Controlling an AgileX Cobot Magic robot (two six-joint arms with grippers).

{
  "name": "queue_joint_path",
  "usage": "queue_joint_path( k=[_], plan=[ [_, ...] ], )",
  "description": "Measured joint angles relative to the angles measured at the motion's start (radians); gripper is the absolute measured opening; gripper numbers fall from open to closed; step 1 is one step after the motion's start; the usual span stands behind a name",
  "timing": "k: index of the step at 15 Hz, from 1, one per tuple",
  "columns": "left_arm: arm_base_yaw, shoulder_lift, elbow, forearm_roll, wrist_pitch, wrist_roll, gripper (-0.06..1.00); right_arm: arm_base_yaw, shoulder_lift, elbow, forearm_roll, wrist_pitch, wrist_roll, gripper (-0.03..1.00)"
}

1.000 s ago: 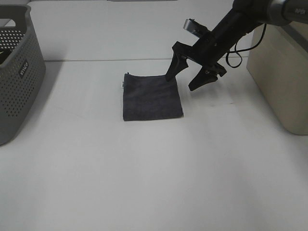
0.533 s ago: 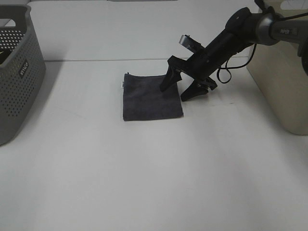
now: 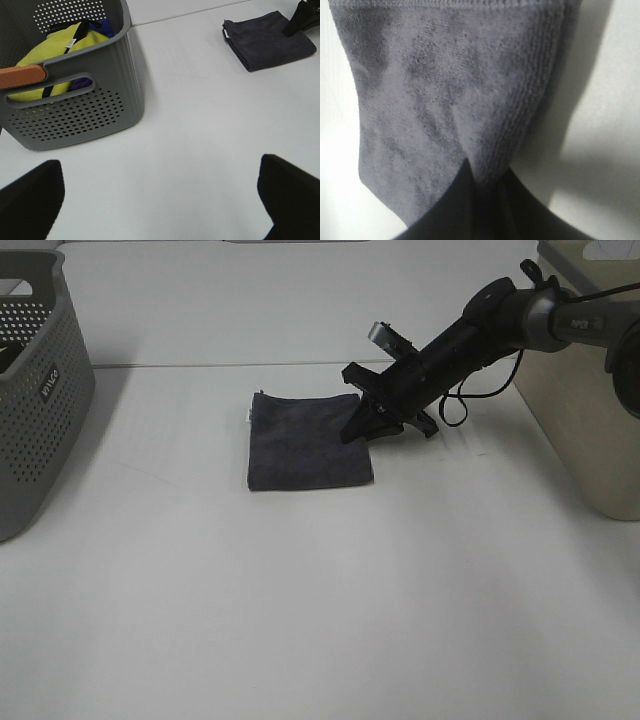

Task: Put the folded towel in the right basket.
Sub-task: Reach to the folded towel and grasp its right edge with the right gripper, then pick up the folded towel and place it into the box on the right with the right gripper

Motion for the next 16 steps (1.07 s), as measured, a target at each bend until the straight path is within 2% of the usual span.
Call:
queue_joint_path(
  k=[4, 7, 11, 16],
  plan=[
    [0.000, 0.000, 0.000, 0.000, 0.000, 0.000, 0.99, 0.000, -0.030, -0.025, -0.005, 0.030, 0.000, 0.04],
    [0.000, 0.000, 0.000, 0.000, 0.000, 0.000, 0.99, 0.000, -0.120, -0.044, -0.048, 0.056, 0.000, 0.04],
    [0.000, 0.000, 0.000, 0.000, 0.000, 0.000, 0.99, 0.000, -0.312, -0.073, -0.242, 0.108, 0.036, 0.04],
    [0.000, 0.000, 0.000, 0.000, 0.000, 0.000, 0.99, 0.000, -0.570, -0.076, -0.528, 0.154, 0.161, 0.04]
  ],
)
